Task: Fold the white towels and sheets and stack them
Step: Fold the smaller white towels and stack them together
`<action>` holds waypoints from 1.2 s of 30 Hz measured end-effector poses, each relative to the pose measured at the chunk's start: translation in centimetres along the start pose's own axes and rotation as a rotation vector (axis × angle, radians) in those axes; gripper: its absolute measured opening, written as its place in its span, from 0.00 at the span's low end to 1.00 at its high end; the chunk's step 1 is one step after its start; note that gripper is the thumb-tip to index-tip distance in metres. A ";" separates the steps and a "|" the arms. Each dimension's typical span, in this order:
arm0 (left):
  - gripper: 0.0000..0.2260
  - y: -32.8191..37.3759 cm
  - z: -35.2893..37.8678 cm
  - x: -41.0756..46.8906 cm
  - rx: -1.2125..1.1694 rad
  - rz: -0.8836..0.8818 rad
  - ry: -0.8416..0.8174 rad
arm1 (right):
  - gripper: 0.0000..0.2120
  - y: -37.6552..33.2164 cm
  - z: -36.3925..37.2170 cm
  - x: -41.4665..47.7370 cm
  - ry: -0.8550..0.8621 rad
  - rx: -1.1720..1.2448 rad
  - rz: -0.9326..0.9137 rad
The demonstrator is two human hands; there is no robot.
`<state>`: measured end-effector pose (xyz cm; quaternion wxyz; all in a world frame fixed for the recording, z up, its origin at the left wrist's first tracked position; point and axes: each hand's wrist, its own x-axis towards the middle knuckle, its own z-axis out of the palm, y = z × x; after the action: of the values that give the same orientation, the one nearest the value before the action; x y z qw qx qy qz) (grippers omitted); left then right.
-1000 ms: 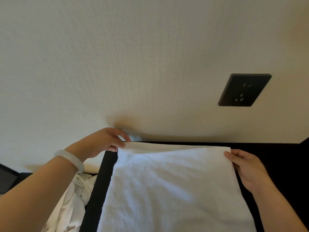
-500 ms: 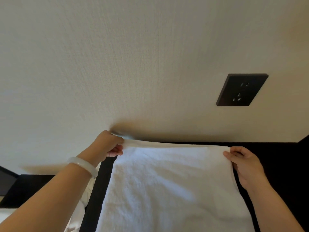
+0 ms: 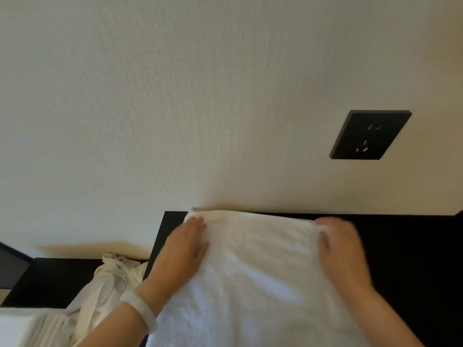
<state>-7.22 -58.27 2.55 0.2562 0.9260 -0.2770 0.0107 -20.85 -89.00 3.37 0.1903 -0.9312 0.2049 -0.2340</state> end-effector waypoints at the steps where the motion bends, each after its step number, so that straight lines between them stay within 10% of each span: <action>1: 0.25 -0.3 0.8 -0.8 0.111 0.040 -0.059 | 0.17 -0.6 0.8 -1.0 -0.148 -0.075 -0.071; 9: 0.29 0.9 0.9 -7.0 0.315 -0.003 -0.160 | 0.26 -0.4 -0.1 -4.7 -0.459 -0.305 -0.059; 14: 0.28 1.6 0.3 -7.8 0.320 -0.064 -0.193 | 0.21 -4.0 -0.7 -4.8 -0.365 -0.370 -0.010; 19: 0.32 2.9 0.7 -7.2 0.322 -0.137 -0.134 | 0.09 -14.7 3.5 -0.9 -0.431 0.224 -0.339; 28: 0.31 3.8 0.4 -7.8 0.376 -0.196 -0.079 | 0.13 -21.1 10.7 7.0 -0.945 0.061 -0.719; 36: 0.30 3.6 0.8 -7.7 0.417 -0.189 -0.056 | 0.09 -20.4 11.0 6.9 -0.656 0.099 -0.467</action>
<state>-15.73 -57.34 2.28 0.0516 0.9807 -0.1878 0.0179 -3.71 -72.20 6.05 0.2318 -0.9677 -0.0950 0.0288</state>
